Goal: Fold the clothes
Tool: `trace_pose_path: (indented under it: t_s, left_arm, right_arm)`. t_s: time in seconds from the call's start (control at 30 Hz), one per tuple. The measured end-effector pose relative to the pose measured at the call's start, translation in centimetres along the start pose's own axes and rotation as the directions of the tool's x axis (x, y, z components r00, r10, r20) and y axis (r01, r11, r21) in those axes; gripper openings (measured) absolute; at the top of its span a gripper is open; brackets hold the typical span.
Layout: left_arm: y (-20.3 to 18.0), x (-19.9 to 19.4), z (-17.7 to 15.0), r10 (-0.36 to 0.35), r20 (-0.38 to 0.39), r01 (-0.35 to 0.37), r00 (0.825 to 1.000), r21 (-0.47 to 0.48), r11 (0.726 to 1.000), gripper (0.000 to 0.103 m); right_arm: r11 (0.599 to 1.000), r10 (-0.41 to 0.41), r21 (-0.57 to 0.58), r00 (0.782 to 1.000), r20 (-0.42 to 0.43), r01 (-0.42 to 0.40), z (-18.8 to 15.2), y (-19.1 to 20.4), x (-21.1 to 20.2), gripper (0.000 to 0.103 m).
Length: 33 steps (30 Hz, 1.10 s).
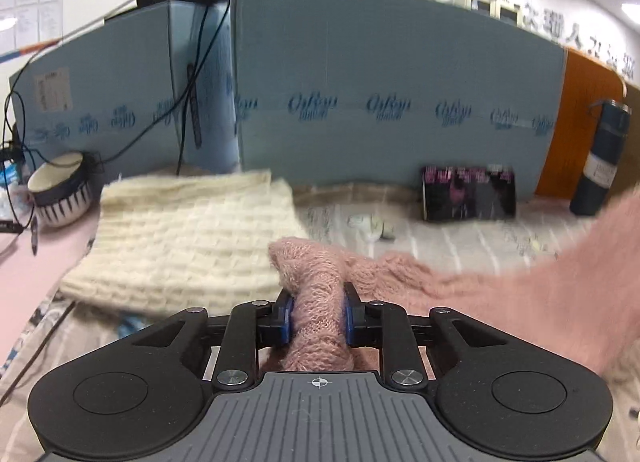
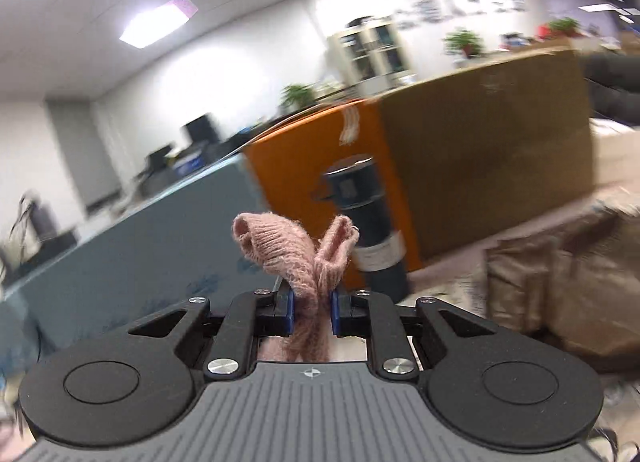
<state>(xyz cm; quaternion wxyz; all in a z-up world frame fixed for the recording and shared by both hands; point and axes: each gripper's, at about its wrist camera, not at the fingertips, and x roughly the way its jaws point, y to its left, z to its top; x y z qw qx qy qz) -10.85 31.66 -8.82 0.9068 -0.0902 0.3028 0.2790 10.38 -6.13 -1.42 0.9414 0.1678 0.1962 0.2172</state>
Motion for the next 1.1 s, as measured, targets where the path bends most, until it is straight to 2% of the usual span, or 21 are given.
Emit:
trace_pose_path:
  t_s: [0.13,0.23,0.27,0.3,0.37,0.43,0.5,0.57,0.6,0.67,0.73,0.8,0.83,0.87,0.9,0.93,0.97,1.0,1.1]
  left_arm:
    - [-0.4,1.1,-1.2,0.001,-0.069,0.004,0.998,0.085,0.996,0.024]
    - [-0.4,1.3,-1.4,0.011,-0.086,0.002,0.996,0.143,0.990,0.030]
    - [-0.4,1.3,-1.3,0.016,-0.087,-0.001,0.996,0.168,0.986,0.037]
    - [-0.5,1.3,-1.1,0.029,-0.088,-0.010,0.996,0.203,0.979,0.050]
    - [-0.7,1.0,-0.8,0.051,-0.068,-0.031,0.996,0.277,0.960,0.059]
    - [-0.8,0.8,-0.2,0.041,-0.041,-0.025,0.998,0.341,0.940,0.060]
    - [-1.1,0.7,0.8,-0.010,-0.024,0.018,1.000,0.394,0.919,0.068]
    - [-1.6,0.9,1.9,-0.079,-0.020,0.080,0.997,0.439,0.895,0.070]
    - [-2.0,1.2,2.5,-0.123,-0.031,0.124,0.992,0.454,0.882,0.070]
    - [-2.8,1.8,3.8,-0.206,-0.058,0.208,0.977,0.483,0.850,0.071]
    - [-3.7,2.8,4.7,-0.274,-0.101,0.287,0.956,0.505,0.814,0.076]
    - [-4.4,4.2,4.9,-0.322,-0.179,0.368,0.930,0.497,0.786,0.076]
    - [-4.5,5.0,4.9,-0.337,-0.230,0.408,0.913,0.483,0.775,0.076]
    - [-4.6,5.7,4.9,-0.350,-0.284,0.447,0.893,0.463,0.765,0.076]
    - [-4.6,5.8,4.8,-0.358,-0.304,0.465,0.883,0.459,0.758,0.075]
    - [-4.6,5.3,4.8,-0.363,-0.297,0.466,0.883,0.467,0.752,0.075]
    - [-4.6,4.9,4.7,-0.368,-0.290,0.467,0.884,0.475,0.746,0.070]
    - [-4.6,4.4,4.6,-0.373,-0.283,0.467,0.884,0.483,0.740,0.051]
    - [-4.6,3.0,4.3,-0.388,-0.263,0.469,0.883,0.508,0.723,0.018]
  right_arm:
    - [0.995,-0.102,-0.002,0.991,-0.084,0.102,-1.5,-2.9,1.3,0.015]
    - [0.985,-0.171,-0.024,0.971,-0.165,0.169,-3.2,-4.7,2.8,0.015]
    - [0.982,-0.189,-0.024,0.964,-0.190,0.188,-3.8,-5.3,3.2,0.017]
    - [0.978,-0.208,-0.026,0.955,-0.212,0.207,-4.3,-5.9,3.6,0.019]
    - [0.960,-0.280,-0.046,0.935,-0.219,0.277,-4.8,-6.6,4.1,0.031]
    - [0.929,-0.369,-0.068,0.910,-0.190,0.363,-4.7,-7.0,4.0,0.032]
    - [0.915,-0.404,-0.082,0.900,-0.165,0.396,-4.5,-7.3,3.5,0.036]
    - [0.928,-0.372,-0.093,0.916,-0.150,0.362,-4.3,-6.8,3.0,0.050]
    - [0.935,-0.352,-0.097,0.925,-0.146,0.340,-4.2,-6.6,2.7,0.052]
    - [0.967,-0.250,-0.085,0.951,-0.179,0.239,-4.1,-6.2,2.9,0.062]
    - [0.990,-0.142,-0.044,0.959,-0.246,0.136,-4.4,-6.0,3.3,0.065]
    - [0.998,-0.067,-0.008,0.938,-0.340,0.069,-5.2,-6.1,4.5,0.069]
    - [0.999,-0.044,0.002,0.921,-0.388,0.048,-5.7,-6.1,5.3,0.071]
    - [0.998,-0.054,-0.011,0.900,-0.432,0.054,-6.3,-6.2,6.1,0.071]
    - [0.998,-0.064,-0.025,0.878,-0.475,0.059,-6.9,-6.3,6.9,0.071]
    - [0.997,-0.077,-0.043,0.854,-0.515,0.064,-7.5,-6.4,7.6,0.070]
    - [0.994,-0.106,-0.090,0.836,-0.538,0.068,-8.1,-6.0,8.0,0.069]
    - [0.987,-0.122,-0.155,0.833,-0.540,0.044,-8.3,-5.2,8.2,0.069]
    - [0.937,-0.120,-0.338,0.832,-0.542,-0.086,-8.9,-2.6,8.6,0.074]
